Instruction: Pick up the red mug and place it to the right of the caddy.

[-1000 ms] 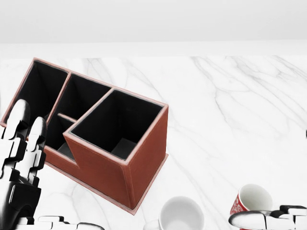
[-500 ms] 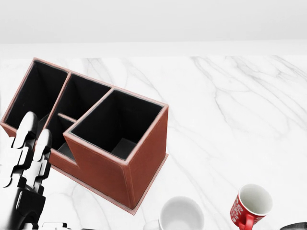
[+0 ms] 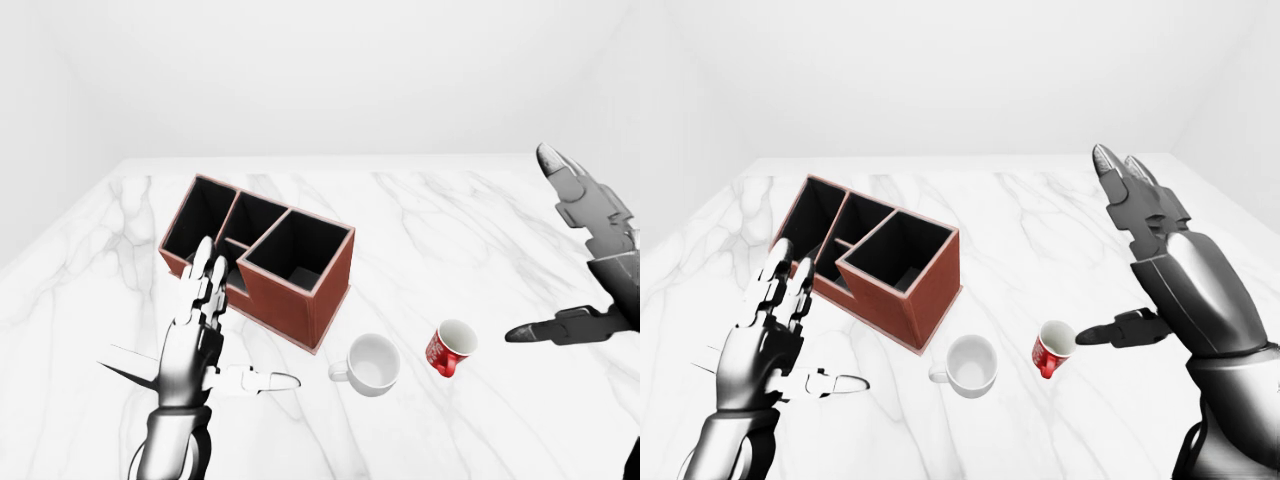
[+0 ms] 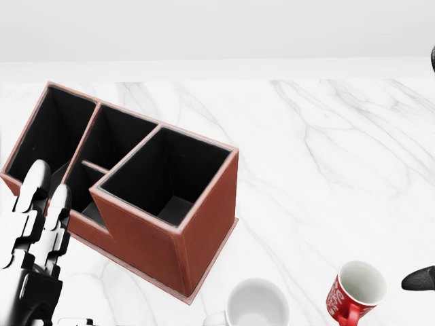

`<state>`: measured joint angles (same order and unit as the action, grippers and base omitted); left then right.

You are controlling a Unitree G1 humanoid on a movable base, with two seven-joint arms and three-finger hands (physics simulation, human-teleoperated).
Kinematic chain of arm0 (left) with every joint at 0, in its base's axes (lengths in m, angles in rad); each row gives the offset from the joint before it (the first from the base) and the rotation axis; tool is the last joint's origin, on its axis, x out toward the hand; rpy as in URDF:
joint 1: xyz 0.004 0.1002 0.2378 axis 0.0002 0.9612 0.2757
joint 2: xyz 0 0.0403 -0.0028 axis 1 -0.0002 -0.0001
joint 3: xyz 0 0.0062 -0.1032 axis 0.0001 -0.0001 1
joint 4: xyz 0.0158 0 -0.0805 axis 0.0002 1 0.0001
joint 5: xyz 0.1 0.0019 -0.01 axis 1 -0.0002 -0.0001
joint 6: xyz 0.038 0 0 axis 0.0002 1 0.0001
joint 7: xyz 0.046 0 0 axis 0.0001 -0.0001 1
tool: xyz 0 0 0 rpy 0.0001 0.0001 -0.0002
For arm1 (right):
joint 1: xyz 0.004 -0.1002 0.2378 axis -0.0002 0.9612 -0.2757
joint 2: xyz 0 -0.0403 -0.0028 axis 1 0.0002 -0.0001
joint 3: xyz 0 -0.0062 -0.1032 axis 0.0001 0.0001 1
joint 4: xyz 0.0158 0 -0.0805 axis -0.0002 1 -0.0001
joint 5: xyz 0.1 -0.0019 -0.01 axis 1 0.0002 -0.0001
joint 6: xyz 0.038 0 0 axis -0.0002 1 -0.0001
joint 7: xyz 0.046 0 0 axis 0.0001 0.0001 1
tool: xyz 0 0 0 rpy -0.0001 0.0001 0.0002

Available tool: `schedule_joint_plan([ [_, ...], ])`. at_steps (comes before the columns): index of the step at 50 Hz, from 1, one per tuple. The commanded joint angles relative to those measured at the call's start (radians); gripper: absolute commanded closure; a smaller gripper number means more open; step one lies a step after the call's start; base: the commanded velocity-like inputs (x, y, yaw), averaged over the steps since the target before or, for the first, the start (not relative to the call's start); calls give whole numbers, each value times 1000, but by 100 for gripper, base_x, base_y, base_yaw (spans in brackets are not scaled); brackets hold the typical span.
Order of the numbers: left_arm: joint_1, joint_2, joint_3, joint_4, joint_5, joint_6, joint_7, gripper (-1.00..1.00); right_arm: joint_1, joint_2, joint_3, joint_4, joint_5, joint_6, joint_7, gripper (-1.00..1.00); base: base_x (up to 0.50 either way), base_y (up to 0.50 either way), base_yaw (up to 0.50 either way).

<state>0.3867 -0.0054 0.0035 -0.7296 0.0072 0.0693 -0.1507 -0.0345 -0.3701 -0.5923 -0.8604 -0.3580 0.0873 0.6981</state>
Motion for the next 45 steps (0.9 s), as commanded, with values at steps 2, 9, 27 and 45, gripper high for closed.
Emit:
schedule_joint_plan([
  [2,14,-1,1,-7,-5,-3,0,-100,-20,15,18,55,-157,0,0,-100,0,0,0],
  [9,-20,6,7,-105,-7,18,4,-100,20,55,9,100,-172,0,0,-100,0,0,0],
  [27,17,-4,6,-26,-11,9,-10,-100,43,74,43,266,-190,0,0,-100,0,0,0],
  [45,-1,-6,8,-24,-7,18,-12,-100,101,96,59,455,-272,0,0,-100,0,0,0],
])
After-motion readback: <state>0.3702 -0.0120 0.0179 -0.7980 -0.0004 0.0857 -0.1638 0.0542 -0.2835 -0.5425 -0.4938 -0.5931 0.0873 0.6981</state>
